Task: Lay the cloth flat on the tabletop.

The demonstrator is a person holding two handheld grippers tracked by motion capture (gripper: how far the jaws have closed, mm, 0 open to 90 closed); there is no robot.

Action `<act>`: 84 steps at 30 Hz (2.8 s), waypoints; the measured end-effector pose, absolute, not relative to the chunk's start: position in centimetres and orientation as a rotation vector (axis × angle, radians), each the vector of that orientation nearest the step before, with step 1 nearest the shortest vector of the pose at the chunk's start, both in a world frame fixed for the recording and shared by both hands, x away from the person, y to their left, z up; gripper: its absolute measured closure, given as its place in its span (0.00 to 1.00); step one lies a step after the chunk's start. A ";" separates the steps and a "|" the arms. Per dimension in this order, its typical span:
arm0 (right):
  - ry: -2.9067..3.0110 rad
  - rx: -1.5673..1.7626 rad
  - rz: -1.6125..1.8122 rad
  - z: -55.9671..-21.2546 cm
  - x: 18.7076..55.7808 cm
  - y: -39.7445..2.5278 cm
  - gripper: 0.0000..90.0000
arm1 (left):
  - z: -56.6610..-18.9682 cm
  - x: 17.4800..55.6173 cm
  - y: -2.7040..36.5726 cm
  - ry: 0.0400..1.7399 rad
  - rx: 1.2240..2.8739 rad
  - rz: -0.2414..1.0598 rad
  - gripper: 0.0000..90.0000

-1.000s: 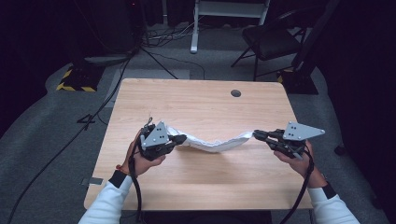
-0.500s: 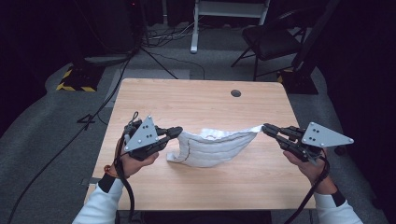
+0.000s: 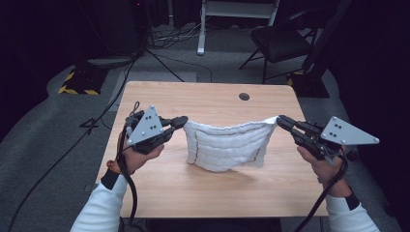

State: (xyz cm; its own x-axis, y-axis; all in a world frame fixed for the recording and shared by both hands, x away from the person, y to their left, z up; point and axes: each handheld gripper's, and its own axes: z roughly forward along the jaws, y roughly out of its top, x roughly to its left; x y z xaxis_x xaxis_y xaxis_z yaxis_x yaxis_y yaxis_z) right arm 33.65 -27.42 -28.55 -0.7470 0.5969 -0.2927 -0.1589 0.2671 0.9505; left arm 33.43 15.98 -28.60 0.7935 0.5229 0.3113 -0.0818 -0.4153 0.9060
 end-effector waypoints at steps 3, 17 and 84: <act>1.917 0.438 1.513 -28.8 35.1 -27.1 0.97 | -29.3 35.9 15.7 0.395 1.904 0.689 1.00; 2.062 0.767 1.275 -35.3 49.2 -24.7 0.97 | -35.7 48.5 14.5 0.740 1.961 0.731 1.00; 2.698 0.575 1.028 -48.8 41.3 -26.9 0.97 | -49.0 40.7 11.8 0.538 2.363 0.094 0.96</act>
State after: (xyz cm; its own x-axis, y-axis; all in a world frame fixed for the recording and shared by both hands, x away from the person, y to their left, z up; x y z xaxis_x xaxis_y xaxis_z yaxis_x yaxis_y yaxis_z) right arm 41.31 -26.87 -48.77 -0.9051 0.4228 -0.0445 0.2859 0.6829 0.6722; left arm 40.68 11.81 -49.02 0.9110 0.4046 -0.0793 0.3536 -0.6676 0.6552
